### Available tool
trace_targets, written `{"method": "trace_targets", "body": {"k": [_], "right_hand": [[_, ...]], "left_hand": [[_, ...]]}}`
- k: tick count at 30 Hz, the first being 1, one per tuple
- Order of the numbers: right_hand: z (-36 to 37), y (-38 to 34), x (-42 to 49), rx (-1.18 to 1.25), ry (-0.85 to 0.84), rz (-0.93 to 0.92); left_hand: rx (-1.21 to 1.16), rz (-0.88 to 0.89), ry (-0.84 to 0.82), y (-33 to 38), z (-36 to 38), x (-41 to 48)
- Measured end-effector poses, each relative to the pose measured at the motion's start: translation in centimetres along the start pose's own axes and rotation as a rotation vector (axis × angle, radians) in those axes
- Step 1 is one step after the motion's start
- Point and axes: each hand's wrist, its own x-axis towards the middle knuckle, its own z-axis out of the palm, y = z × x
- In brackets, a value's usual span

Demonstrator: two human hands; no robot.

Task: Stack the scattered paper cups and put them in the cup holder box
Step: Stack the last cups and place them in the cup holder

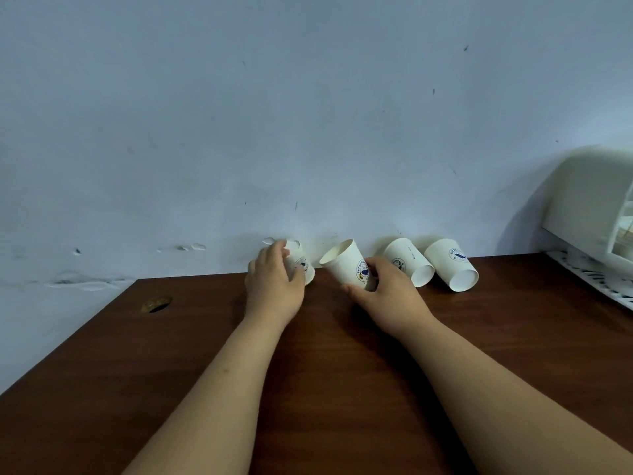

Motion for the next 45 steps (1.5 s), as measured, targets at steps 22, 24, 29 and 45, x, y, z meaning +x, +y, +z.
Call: {"method": "trace_targets", "body": {"k": [22,24,29,45], "right_hand": [[-0.6,-0.2,-0.1,0.095,0.028,0.105],[-0.6,-0.3,-0.1,0.105,0.026,0.109],[-0.6,-0.2,-0.1,0.106,0.021,0.106],[-0.8,-0.5,-0.7,0.160,-0.085,0.030]], "left_hand": [[0.283,0.147,-0.976,0.6,-5.7,1.1],[0.277,0.158,-0.990,1.1,-6.2,1.1],[0.025,0.099,-0.823,0.8,-8.0,1.7],[-0.679,-0.078,-0.474,4.5,-3.7,0.0]]}}
